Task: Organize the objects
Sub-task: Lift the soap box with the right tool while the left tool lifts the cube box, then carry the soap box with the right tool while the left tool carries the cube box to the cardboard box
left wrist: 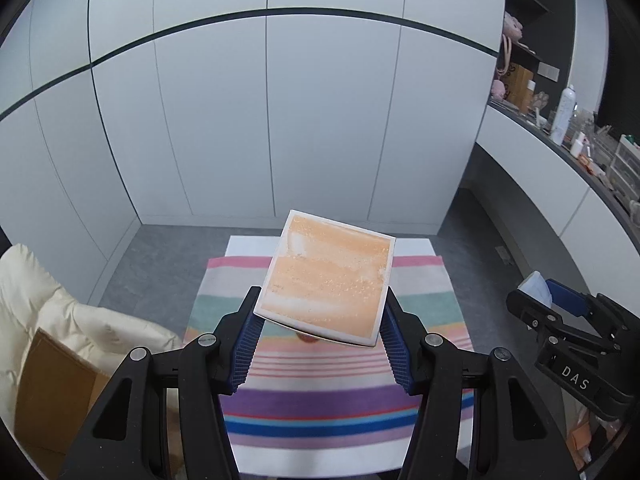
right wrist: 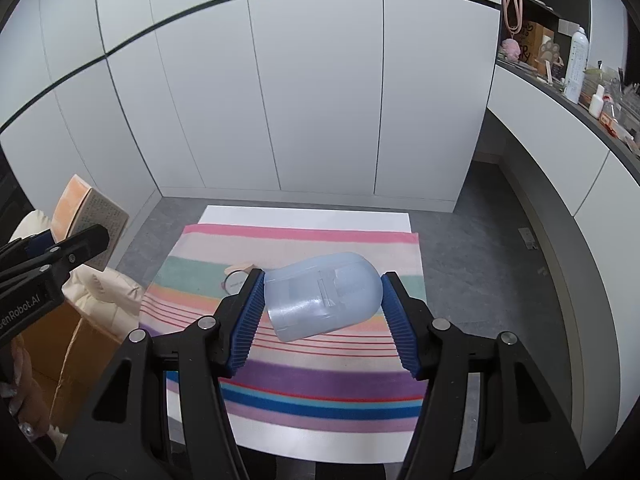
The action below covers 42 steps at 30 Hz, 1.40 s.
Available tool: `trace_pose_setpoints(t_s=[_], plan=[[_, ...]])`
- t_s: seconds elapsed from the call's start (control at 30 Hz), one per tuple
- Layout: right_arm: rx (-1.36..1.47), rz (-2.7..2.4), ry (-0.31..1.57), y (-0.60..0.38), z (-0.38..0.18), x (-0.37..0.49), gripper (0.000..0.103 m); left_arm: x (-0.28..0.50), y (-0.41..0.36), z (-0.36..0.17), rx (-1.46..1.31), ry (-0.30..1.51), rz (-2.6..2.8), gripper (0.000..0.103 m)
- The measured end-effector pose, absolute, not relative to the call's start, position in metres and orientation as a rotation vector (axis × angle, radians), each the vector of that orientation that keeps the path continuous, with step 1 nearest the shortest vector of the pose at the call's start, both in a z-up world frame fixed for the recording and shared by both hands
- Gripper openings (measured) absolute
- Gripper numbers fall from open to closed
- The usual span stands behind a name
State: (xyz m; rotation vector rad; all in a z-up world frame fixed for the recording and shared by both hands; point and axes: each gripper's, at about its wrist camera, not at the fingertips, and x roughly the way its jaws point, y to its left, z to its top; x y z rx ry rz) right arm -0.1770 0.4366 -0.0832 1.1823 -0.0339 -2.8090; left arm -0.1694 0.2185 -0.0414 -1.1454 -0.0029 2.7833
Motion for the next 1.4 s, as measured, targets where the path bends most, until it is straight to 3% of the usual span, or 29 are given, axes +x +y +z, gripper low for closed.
trace_pose_setpoints(t_s=[0.67, 1.0, 1.4], plan=[[1.192, -2.748, -0.216, 0.459, -0.070, -0.041, 0.061, -0.034, 0.204, -0.017, -1.107, 0.122, 2.700, 0.056], [1.278, -2.798, -0.108, 0.452, -0.094, 0.019, 0.061, 0.011, 0.195, -0.021, -1.163, 0.092, 2.620, 0.056], [1.307, -2.759, -0.125, 0.455, -0.101, 0.054, 0.061, 0.038, 0.177, -0.037, -1.202, 0.124, 2.640, 0.057]])
